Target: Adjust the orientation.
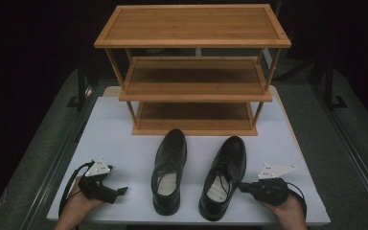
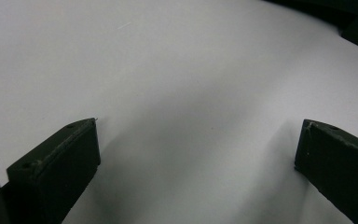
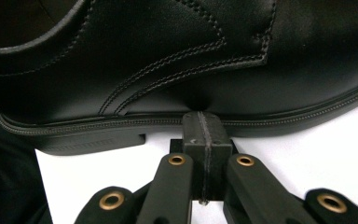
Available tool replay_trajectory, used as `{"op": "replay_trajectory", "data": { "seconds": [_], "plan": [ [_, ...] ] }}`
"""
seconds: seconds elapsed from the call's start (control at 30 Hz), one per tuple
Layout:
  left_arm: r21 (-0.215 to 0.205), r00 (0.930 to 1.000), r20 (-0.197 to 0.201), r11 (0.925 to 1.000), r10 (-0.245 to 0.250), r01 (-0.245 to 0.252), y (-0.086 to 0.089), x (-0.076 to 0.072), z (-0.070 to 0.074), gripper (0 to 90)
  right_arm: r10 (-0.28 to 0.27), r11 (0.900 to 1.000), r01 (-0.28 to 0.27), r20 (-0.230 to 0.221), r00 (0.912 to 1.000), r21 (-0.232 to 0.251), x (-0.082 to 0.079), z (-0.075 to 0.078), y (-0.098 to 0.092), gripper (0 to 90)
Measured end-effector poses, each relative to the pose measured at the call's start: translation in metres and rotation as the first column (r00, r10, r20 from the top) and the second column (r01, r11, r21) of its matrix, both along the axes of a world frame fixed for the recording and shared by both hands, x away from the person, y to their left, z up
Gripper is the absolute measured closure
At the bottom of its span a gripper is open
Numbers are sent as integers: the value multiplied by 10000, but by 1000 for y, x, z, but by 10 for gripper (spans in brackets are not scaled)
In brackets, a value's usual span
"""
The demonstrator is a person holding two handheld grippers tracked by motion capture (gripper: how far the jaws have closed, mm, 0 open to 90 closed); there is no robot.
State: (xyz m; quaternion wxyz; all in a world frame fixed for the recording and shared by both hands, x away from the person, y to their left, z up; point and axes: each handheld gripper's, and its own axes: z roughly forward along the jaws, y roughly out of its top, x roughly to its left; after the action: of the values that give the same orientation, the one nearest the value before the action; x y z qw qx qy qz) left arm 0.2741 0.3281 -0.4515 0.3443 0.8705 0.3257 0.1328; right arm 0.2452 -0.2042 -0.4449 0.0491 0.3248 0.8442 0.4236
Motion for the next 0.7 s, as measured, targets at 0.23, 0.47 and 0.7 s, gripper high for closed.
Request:
{"op": "replay_trajectory", "data": {
  "seconds": [0.23,0.47,0.7],
  "plan": [
    [5,10000,0,10000,1,-1,0,0,0,0,-39,9999,41,153,9999,-149,6,1,4,898],
    [4,10000,1,10000,0,0,0,0,0,0,15,9999,-13,143,9999,-116,15,1,11,898],
    [3,10000,1,10000,-1,1,0,0,0,0,42,9997,-34,293,9996,-244,25,1,22,898]
  ]
}}
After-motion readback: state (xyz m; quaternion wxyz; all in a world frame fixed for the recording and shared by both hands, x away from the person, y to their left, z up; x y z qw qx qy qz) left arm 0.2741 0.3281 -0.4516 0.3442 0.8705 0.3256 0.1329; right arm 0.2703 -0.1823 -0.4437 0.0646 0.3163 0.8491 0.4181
